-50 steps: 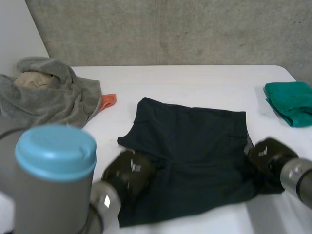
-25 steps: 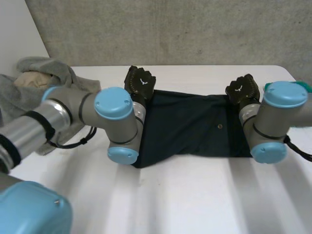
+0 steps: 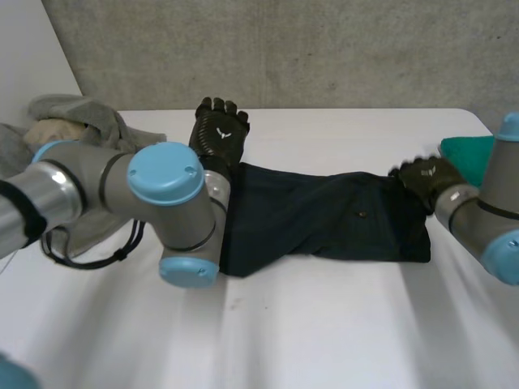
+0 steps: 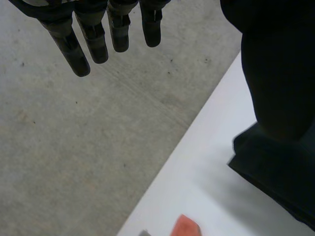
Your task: Fold the laundry.
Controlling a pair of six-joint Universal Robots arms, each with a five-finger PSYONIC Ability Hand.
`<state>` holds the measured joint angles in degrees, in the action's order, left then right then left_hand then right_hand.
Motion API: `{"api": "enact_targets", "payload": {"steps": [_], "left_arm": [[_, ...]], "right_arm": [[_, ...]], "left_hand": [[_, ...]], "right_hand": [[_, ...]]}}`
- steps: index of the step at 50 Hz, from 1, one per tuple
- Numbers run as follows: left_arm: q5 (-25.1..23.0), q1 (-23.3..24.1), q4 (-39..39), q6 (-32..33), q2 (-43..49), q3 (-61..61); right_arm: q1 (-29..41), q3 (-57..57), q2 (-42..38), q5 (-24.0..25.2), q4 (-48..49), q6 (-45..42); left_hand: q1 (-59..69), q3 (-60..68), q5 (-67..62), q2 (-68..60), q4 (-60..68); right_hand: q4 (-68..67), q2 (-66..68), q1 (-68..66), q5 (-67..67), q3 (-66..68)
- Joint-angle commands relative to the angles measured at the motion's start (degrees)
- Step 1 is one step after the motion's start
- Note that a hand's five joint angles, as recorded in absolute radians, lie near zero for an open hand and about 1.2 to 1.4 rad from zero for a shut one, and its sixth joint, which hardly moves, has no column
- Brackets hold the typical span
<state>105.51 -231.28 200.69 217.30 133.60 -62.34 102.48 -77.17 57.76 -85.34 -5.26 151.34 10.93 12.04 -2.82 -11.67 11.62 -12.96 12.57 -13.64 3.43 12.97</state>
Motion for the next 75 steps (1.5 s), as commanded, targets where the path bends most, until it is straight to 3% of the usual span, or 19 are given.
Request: {"api": "enact_targets", "payload": {"steps": [1, 5, 7, 9, 14, 19, 24, 28, 33, 39, 40, 41, 45, 49, 53, 57, 64, 70, 75], "left_arm": [[-0.30, 0.31, -0.12, -6.44, -5.71, -9.11], [-0.48, 0.57, -0.12, -9.09, -6.50, -10.87], [-0.48, 0.57, -0.12, -9.53, -6.51, -11.04], [-0.39, 0.57, -0.12, -9.62, -6.51, -11.22], [-0.30, 0.48, -0.12, -9.62, -8.43, -12.54], [-0.48, 0.39, -0.12, -9.70, -13.00, -15.43], [-0.56, 0.31, -0.12, -9.88, -16.70, -18.25], [-0.56, 0.31, -0.03, -10.41, -18.54, -20.18], [-0.56, -0.04, -0.03, -11.55, -19.51, -22.12], [-0.48, -0.31, 0.14, -11.90, -19.69, -22.73], [-0.56, -0.40, 0.14, -11.99, -19.69, -22.65], [-0.56, -0.40, 0.23, -11.90, -19.60, -22.47], [-0.65, -0.31, 0.76, -11.90, -18.99, -20.46], [-1.97, 0.22, 0.67, -12.86, -17.85, -16.07], [-5.22, 1.09, 0.32, -16.20, -14.69, -11.23], [-8.91, 3.11, -0.38, -20.94, -10.82, -5.69], [-13.22, 4.96, -12.49, -24.82, -0.45, 7.48], [-12.35, 5.49, -28.30, -25.08, 9.38, 18.91], [-7.87, 5.40, -33.34, -25.00, 12.74, 21.83]], "right_arm": [[-2.37, -8.34, 0.95, 3.60, 0.42, 2.73], [-3.33, -9.84, 0.25, 3.78, 4.55, 2.30], [-3.42, -9.49, -0.89, 2.81, 6.92, 2.12], [-3.60, -9.14, -1.60, 1.85, 7.89, 2.03], [-6.05, -10.10, 2.07, -5.00, 10.87, -1.29], [-7.11, -13.18, 9.82, -6.24, 13.69, -11.57], [-5.80, -13.27, 10.53, -6.25, 17.03, -20.73], [3.14, -12.74, 9.92, -3.09, 24.40, -24.51], [17.81, -14.40, 4.22, 9.36, 35.03, -27.84], [21.71, -16.96, -0.01, 18.18, 35.76, -32.69], [21.63, -17.13, -0.10, 18.45, 35.84, -32.95], [21.63, -17.83, 0.33, 19.32, 35.84, -32.87], [20.75, -18.81, 3.40, 19.07, 35.93, -28.22], [14.87, -19.95, 11.57, 17.93, 35.23, -12.08], [10.13, -19.17, 16.24, 18.80, 30.51, 12.58], [5.21, -15.05, 17.12, 19.24, 23.74, 24.58], [1.50, -2.06, 8.72, 19.33, 7.76, 24.80], [1.67, 13.61, -5.27, 19.86, -8.43, 17.95], [2.20, 22.66, -15.37, 19.25, -16.53, 9.17]], "left_hand": [[-0.93, -2.04, 2.82, 1.67, -1.62], [-0.93, -2.04, 2.82, 1.67, -1.62], [-0.93, -2.04, 2.82, 1.67, -1.62], [-0.93, -2.04, 2.82, 1.67, -1.62], [-0.93, -2.04, 2.82, 1.67, -1.62], [-0.93, -2.04, 2.82, 1.67, -1.62], [-0.93, -2.04, 2.82, 1.67, -1.62], [-0.93, -2.04, 2.82, 1.67, -1.62], [-0.93, -2.04, 2.82, 1.67, -1.62], [-0.93, -2.04, 2.82, 1.67, -1.62], [-0.93, -2.04, 2.82, 1.67, -1.62], [-0.93, -2.04, 2.82, 1.67, -1.62], [-0.93, -2.04, 2.82, 1.67, -1.62], [-0.93, -2.04, 2.82, 1.67, -1.62], [-0.93, -2.04, 2.82, 1.67, -1.62], [-0.55, -1.66, 2.44, 1.29, -1.24], [-0.21, -1.33, 2.10, 0.96, -0.91], [-0.21, -1.33, 2.10, 0.96, -0.91], [-0.38, -1.49, 2.27, 1.12, -1.07]], "right_hand": [[-5.19, 5.59, -4.51, 4.73, 5.18], [-11.89, 12.29, -11.22, 11.43, 11.89], [-33.84, 34.24, -33.16, 33.37, 33.83], [-66.88, 67.27, -66.20, 66.41, 66.87], [-67.04, 67.43, -66.36, 66.57, 67.03], [-67.04, 67.43, -66.36, 66.57, 67.03], [-67.04, 67.43, -66.36, 66.57, 67.03], [-67.04, 67.43, -66.36, 66.57, 67.03], [-67.04, 67.43, -66.36, 66.57, 67.03], [-67.04, 67.43, -66.36, 66.57, 67.03], [-62.27, 62.66, -61.59, 61.80, 62.26], [-36.24, 36.64, -35.56, 35.77, 36.23], [2.96, -2.57, 3.64, -3.43, -2.97], [2.96, -2.57, 3.64, -3.43, -2.97], [2.96, -2.57, 3.64, -3.43, -2.97], [2.96, -2.57, 3.64, -3.43, -2.97], [2.96, -2.57, 3.64, -3.43, -2.97], [2.96, -2.57, 3.64, -3.43, -2.97], [2.96, -2.57, 3.64, -3.43, -2.97]]}}
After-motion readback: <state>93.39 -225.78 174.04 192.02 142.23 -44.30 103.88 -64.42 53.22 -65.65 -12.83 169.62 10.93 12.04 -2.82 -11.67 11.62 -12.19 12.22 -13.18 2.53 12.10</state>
